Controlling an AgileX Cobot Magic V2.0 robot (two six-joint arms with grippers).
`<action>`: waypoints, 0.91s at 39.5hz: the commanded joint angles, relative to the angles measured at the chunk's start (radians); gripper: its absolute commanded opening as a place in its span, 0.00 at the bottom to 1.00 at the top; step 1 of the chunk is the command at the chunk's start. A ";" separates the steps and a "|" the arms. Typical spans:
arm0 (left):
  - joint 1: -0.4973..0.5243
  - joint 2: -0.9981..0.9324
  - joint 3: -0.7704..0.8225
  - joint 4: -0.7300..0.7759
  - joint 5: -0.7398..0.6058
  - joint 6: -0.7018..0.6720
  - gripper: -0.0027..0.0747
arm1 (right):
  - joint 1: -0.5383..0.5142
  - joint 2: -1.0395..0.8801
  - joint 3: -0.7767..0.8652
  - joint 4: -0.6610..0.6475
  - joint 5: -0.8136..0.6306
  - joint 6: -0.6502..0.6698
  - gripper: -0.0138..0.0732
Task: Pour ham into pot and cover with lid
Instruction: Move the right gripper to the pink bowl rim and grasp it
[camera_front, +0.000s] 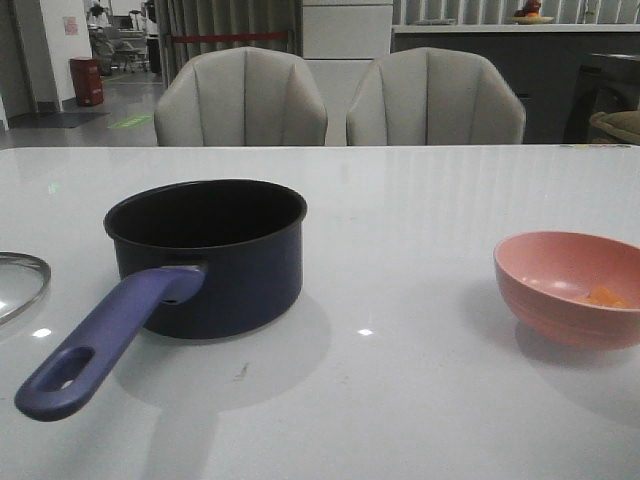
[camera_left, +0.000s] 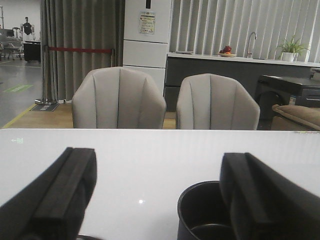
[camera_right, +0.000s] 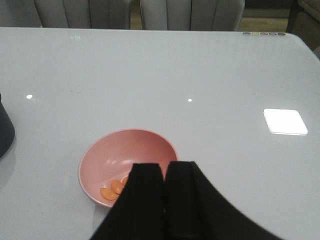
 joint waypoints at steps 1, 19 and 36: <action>-0.007 0.000 -0.025 -0.005 -0.085 -0.003 0.75 | -0.006 0.052 -0.053 0.012 -0.081 0.001 0.35; -0.007 0.000 -0.025 -0.005 -0.088 -0.003 0.75 | -0.007 0.513 -0.327 0.041 0.090 0.086 0.78; -0.007 0.000 -0.025 -0.005 -0.113 -0.003 0.75 | -0.103 0.996 -0.638 0.005 0.356 0.060 0.78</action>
